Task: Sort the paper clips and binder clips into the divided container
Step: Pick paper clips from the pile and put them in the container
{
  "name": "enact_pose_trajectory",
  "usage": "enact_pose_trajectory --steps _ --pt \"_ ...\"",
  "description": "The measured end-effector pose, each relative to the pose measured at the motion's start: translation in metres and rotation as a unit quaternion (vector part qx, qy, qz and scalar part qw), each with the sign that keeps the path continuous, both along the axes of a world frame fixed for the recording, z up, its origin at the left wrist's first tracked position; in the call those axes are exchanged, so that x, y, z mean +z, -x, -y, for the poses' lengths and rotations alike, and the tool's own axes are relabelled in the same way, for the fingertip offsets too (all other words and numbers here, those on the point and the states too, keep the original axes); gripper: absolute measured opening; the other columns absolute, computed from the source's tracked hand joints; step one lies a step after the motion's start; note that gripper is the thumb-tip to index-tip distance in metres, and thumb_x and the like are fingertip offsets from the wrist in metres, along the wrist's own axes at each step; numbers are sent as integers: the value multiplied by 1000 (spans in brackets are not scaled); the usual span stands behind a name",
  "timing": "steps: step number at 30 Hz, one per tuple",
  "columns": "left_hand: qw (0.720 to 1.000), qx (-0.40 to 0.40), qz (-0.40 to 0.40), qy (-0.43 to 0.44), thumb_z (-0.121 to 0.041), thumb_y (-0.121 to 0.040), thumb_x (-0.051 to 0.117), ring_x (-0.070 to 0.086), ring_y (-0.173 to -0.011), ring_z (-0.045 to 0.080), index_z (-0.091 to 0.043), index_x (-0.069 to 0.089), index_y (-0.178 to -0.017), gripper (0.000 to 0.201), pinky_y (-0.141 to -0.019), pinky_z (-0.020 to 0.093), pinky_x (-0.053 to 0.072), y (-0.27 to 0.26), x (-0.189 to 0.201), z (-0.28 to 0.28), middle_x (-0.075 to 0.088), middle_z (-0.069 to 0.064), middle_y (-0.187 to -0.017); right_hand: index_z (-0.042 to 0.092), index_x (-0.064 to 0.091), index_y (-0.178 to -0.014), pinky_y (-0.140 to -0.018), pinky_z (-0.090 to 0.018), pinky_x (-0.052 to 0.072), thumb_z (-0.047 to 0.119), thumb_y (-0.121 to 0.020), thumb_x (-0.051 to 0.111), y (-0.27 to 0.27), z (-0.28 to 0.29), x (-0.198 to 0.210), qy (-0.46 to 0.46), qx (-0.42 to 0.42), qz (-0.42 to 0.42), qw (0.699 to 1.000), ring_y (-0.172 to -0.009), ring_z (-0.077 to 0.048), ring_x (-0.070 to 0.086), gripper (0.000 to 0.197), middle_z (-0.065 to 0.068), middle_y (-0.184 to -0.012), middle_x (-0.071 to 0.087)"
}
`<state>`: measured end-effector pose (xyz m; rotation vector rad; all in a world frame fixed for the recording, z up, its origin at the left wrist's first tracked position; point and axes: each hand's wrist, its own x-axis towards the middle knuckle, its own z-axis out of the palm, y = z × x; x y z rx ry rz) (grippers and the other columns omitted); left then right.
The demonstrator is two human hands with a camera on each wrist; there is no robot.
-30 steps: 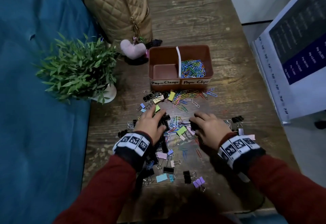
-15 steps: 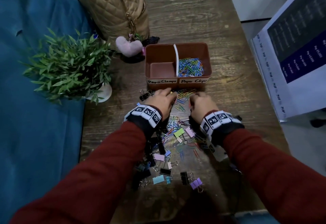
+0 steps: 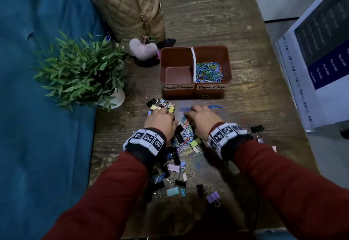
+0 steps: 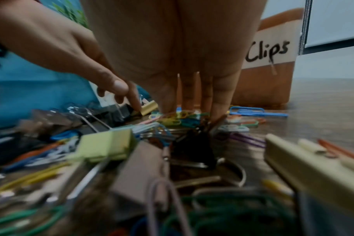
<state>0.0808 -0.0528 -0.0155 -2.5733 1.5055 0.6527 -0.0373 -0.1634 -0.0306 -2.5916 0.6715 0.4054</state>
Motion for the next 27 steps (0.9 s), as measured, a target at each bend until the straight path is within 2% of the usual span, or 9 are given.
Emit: enact_pose_trajectory --steps 4,7,9,12,16,19,22,24,27 --pt "992 23 -103 63 -32 -87 62 50 -116 27 -17 47 -132 50 -99 41 44 10 3 14 45 5 -128 18 44 -135 -104 -36 37 1 -79 56 23 17 3 -7 -132 80 988 -124 -29 40 60 -8 -133 44" --pt "993 -16 -116 -3 -32 -72 78 47 -120 26 -15 36 -139 81 -100 39 44 21 -1 31 37 8 -134 13 37 -139 -105 -39 36 9 -80 61 33 37 6 6 -202 11 979 -125 -32 38 65 -12 -134 40" --pt "995 -39 -83 -39 -30 -68 82 48 -118 28 -12 37 -137 85 -98 39 46 24 -5 40 39 10 -131 12 30 -143 -105 -38 34 20 -80 68 32 39 5 7 -183 -38 982 -126 -32 36 74 -12 -137 35" --pt "996 -69 -25 -58 -30 -70 80 54 -111 30 -13 44 -129 71 -92 39 47 20 -6 43 47 10 -124 13 29 -143 -104 -37 34 24 -82 66 23 31 0 6 -136 -31 990 -124 -31 35 71 -12 -136 35" --pt "997 -41 -23 -60 -36 -70 79 53 -113 27 -16 41 -131 75 -94 40 47 6 -3 29 50 7 -125 16 29 -144 -105 -37 33 23 -81 68 13 18 0 -20 -76 -21 997 -124 -31 36 74 -13 -135 37" --pt "997 9 -60 -36 -21 -79 72 58 -107 25 -17 49 -122 49 -92 41 49 -4 -3 11 56 6 -121 21 26 -144 -104 -41 33 42 -72 75 5 7 2 -28 -25 -31 999 -125 -30 33 90 -12 -135 37" --pt "997 24 -55 -45 -13 -82 64 62 -95 23 -22 59 -104 24 -85 37 52 -10 -1 -2 66 2 -107 30 26 -142 -100 -46 38 49 -68 76 -4 -4 3 -14 7 -49 999 -124 -30 33 91 -9 -133 37" --pt "997 20 -39 -59 -12 -82 64 62 -90 21 -23 61 -98 20 -81 35 53 -9 1 -7 66 0 -103 33 29 -139 -97 -48 42 46 -69 76 -9 -11 2 -1 22 -60 998 -124 -31 34 86 -9 -131 36" --pt "999 26 -30 -27 -18 -87 57 61 -90 21 -20 60 -101 14 -78 33 53 -6 1 -12 64 1 -104 27 38 -135 -96 -43 42 25 -76 73 -13 -17 1 -13 23 -32 999 -121 -32 37 69 -11 -129 39"
